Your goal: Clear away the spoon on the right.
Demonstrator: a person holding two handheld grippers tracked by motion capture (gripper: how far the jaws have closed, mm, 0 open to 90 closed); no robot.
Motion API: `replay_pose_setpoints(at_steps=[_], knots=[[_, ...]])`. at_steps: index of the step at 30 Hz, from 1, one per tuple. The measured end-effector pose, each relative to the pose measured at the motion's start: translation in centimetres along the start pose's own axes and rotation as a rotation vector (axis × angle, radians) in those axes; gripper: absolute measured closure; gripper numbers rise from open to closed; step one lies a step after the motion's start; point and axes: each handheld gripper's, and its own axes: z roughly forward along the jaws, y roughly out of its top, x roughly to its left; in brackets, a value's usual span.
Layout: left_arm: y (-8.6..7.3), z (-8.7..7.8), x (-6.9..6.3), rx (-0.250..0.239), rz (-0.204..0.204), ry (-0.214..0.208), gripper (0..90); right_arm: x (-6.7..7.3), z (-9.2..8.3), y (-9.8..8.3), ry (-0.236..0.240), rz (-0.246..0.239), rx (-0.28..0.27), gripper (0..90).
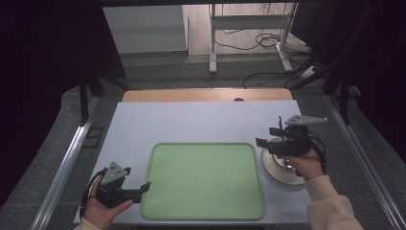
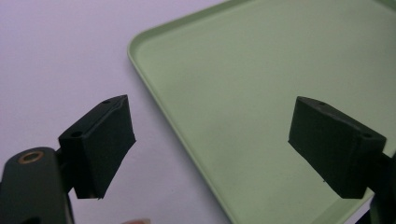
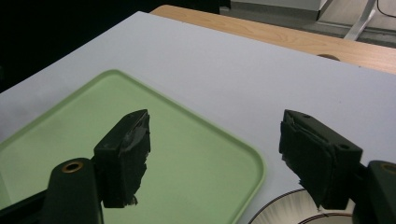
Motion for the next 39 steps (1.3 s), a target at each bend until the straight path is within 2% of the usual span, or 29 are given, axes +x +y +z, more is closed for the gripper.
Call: replay_pose_setpoints(at_steps=[15, 25, 39], knots=[[0.0, 0.0, 0.0, 0.002, -0.002, -0.004, 14.0, -2.8, -0.3, 1.4, -0.04, 0.026, 0.015, 24.7], [0.0, 0.0, 0.1, 0.001, -0.004, -0.005, 13.9, -6.0, -0.2, 2.1, -0.067, 0.078, 0.025, 24.6], [-0.1, 0.1, 0.1, 0.004, -0.004, -0.007, 13.9, -9.1, -0.1, 2.4, -0.081, 0.125, 0.039, 23.2]])
